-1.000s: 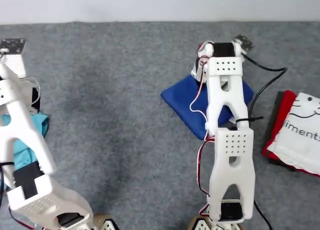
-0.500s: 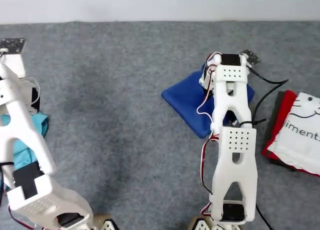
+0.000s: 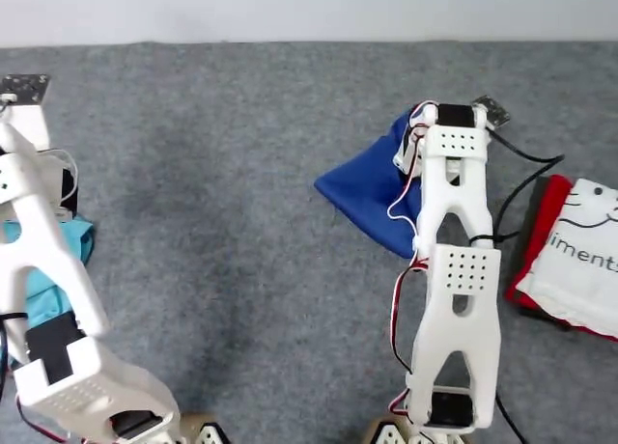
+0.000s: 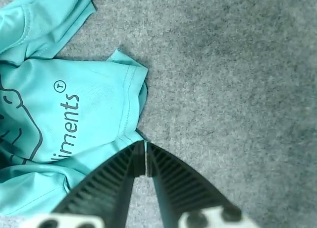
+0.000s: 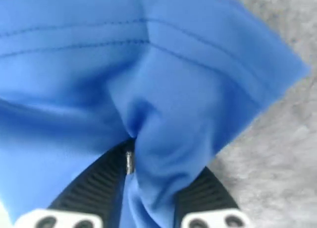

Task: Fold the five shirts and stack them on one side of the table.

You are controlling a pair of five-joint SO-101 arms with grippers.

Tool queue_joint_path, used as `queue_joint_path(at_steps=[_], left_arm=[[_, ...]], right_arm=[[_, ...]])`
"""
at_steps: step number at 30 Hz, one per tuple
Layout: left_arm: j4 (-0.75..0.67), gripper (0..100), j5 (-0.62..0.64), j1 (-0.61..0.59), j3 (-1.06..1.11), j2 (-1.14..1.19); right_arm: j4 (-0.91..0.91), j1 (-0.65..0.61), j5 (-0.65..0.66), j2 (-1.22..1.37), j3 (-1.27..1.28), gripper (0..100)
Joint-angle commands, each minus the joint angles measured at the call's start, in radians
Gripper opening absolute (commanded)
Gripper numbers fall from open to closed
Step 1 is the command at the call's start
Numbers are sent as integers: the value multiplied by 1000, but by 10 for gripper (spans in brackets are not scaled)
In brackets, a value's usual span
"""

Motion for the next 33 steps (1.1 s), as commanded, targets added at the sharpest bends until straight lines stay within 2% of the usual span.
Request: queue_joint_path(at_steps=[1, 5, 9, 16, 23, 33], left_arm=[[5, 15, -3, -2, -10, -17], [5, 15, -3, -2, -10, -17], [6, 15, -3, -3, -10, -17], [6, 15, -3, -3, -12, -17], [3, 15, -3, -2, -12, -17], [2, 15, -3, 2, -12, -17]], right_arm=[[130, 10, 138, -64, -69, 9], [131, 48, 339, -182, -68, 9], [131, 76, 431, -334, -21, 8], [131, 154, 574, -704, 287, 8], [128, 334, 799, -998, 523, 8], [81, 530, 1079, -998, 563, 8]])
